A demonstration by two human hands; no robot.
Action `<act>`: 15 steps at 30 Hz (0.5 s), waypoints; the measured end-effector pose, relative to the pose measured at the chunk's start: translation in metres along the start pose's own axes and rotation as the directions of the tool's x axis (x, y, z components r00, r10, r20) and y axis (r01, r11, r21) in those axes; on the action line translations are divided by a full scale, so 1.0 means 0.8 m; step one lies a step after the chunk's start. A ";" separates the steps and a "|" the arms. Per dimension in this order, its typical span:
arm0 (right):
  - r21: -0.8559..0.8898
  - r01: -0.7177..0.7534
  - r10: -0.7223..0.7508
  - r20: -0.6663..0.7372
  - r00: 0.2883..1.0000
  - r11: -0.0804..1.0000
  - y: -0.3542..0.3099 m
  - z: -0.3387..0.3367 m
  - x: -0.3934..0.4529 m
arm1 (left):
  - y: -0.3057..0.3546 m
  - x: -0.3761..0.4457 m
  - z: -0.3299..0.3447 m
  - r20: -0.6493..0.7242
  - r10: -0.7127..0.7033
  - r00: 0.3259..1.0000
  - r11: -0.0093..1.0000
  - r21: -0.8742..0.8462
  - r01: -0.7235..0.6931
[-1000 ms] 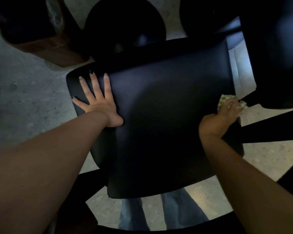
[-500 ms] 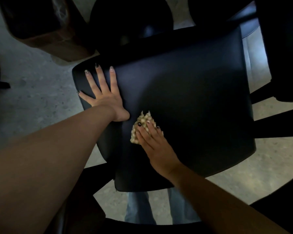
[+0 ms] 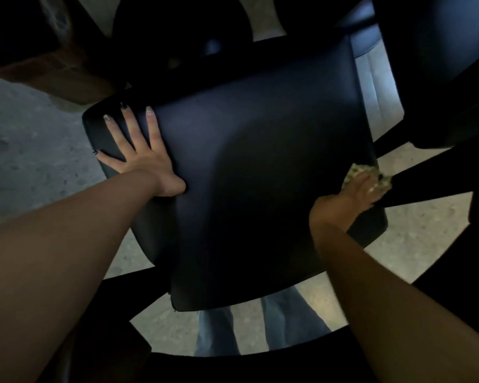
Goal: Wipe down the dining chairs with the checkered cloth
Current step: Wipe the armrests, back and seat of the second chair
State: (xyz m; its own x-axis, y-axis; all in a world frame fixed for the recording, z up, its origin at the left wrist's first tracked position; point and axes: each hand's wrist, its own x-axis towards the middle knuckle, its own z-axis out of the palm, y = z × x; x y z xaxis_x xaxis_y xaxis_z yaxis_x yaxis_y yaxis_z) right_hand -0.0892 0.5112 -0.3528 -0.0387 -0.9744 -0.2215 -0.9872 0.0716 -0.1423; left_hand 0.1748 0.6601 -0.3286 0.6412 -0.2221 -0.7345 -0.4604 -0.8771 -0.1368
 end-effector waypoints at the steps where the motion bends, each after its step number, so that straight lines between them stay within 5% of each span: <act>1: 0.013 -0.074 0.074 0.009 0.997 0.997 -0.004 0.004 -0.021 | -0.001 0.001 0.000 0.000 -0.001 1.000 1.000 0.001 0.001; 8: 0.060 -0.238 0.214 0.262 0.941 0.969 -0.045 0.036 -0.155 | -0.002 0.002 0.003 -0.015 -0.001 1.000 1.000 -0.006 0.001; 12: 0.130 -0.150 0.132 0.143 0.981 0.980 -0.007 0.004 -0.093 | -0.002 0.003 0.003 -0.020 0.011 1.000 1.000 -0.014 -0.011; 15: -0.020 -0.249 0.249 0.120 0.961 0.968 0.024 -0.019 -0.008 | -0.002 0.004 0.004 -0.022 0.014 1.000 1.000 -0.022 -0.015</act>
State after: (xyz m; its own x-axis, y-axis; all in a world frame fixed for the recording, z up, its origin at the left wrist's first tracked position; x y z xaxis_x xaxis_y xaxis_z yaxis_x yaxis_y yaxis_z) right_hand -0.1107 0.5152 -0.3395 -0.2648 -0.8931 -0.3636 -0.9495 0.3072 -0.0631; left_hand 0.1758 0.6624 -0.3328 0.6479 -0.2440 -0.7216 -0.4564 -0.8828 -0.1113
